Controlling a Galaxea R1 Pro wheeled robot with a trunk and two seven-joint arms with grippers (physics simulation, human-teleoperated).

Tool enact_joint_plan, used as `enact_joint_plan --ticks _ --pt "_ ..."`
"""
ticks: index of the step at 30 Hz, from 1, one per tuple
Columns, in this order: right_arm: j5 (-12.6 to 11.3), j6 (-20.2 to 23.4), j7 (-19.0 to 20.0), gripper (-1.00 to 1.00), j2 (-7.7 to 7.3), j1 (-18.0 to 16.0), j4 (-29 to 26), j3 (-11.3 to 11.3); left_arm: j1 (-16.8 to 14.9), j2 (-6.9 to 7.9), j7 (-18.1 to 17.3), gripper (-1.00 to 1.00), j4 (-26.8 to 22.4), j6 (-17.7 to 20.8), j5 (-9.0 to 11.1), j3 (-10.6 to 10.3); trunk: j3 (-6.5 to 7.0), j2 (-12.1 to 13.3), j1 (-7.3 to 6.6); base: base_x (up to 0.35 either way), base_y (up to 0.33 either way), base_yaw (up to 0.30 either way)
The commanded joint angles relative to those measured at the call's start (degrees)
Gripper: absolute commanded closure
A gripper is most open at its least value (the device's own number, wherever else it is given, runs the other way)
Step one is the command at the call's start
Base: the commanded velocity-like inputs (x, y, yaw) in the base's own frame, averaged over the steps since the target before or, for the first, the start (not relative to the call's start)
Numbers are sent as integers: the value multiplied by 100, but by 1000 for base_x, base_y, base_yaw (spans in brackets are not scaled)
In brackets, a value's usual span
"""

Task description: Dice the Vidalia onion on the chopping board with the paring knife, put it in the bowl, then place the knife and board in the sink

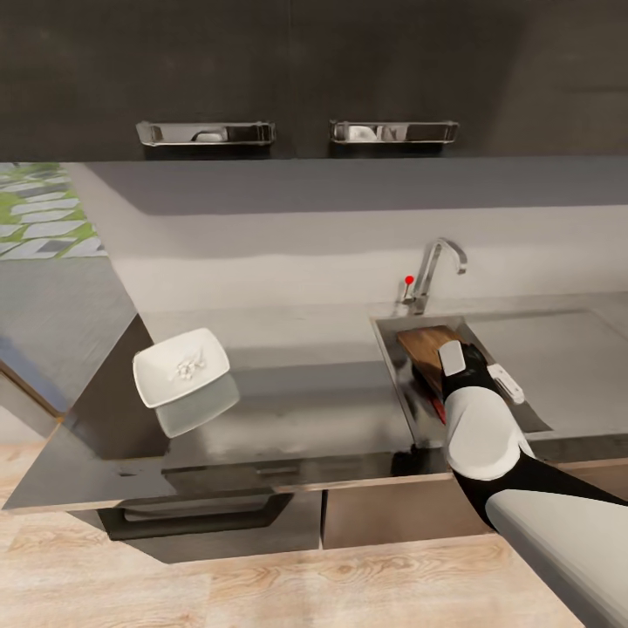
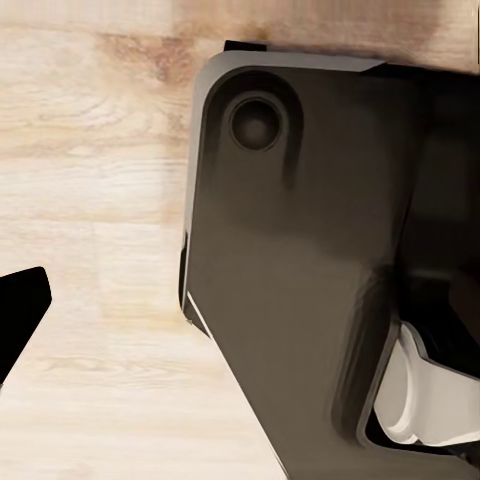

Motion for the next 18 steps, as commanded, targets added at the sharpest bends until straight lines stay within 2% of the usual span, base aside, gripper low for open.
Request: enact_joint_plan --ticks 1,7,18 --pt "49 47 6 100 6 -10 -11 -31 -9 -2 -34 -100 24 -36 58 -46 -10 -11 6 311 0 0" --pt "54 47 -2 100 6 -10 -23 -34 -9 -2 -34 -100 24 -28 58 -46 -14 -11 6 282 0 0" --pt "72 47 5 100 6 -10 -39 -66 -9 -2 -34 -100 24 -27 58 -46 -98 -11 6 19 0 0"
